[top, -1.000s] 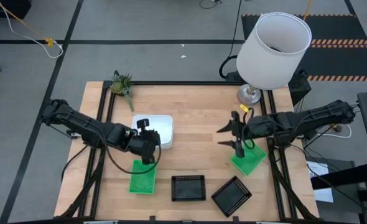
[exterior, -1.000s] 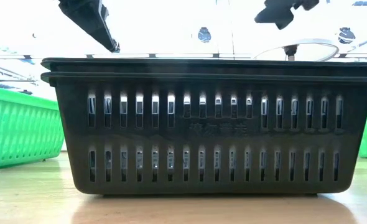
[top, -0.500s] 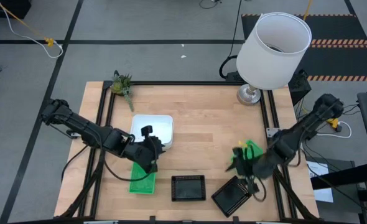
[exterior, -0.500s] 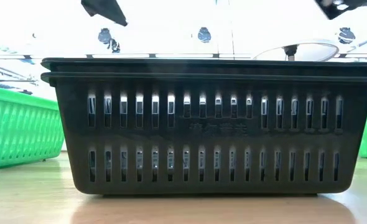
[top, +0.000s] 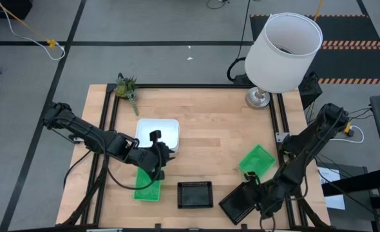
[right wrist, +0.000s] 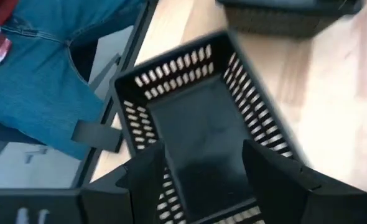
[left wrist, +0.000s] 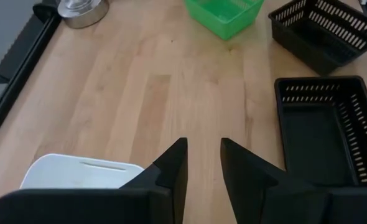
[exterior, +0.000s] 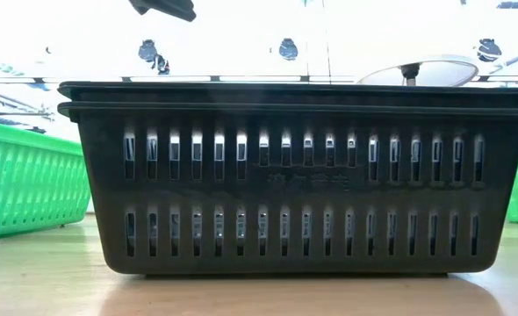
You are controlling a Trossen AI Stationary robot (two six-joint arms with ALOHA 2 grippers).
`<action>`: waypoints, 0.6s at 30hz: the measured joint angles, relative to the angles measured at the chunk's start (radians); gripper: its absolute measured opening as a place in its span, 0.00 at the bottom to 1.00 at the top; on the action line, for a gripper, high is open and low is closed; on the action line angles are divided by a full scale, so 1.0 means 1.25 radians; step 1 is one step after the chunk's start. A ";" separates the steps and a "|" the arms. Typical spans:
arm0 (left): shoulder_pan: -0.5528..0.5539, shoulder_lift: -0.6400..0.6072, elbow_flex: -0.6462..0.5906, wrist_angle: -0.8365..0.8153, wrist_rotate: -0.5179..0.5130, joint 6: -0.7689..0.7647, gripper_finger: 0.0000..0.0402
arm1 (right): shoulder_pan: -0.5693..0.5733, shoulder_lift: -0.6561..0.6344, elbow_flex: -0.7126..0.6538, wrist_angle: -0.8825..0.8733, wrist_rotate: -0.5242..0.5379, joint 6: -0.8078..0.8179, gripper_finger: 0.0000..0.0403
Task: Stack baskets by color
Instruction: Stack the right black bin into the stacked left black bins
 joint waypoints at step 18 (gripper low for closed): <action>0.069 0.000 0.000 0.000 0.013 0.071 0.24 | 0.078 0.118 0.000 0.087 -0.041 0.091 0.41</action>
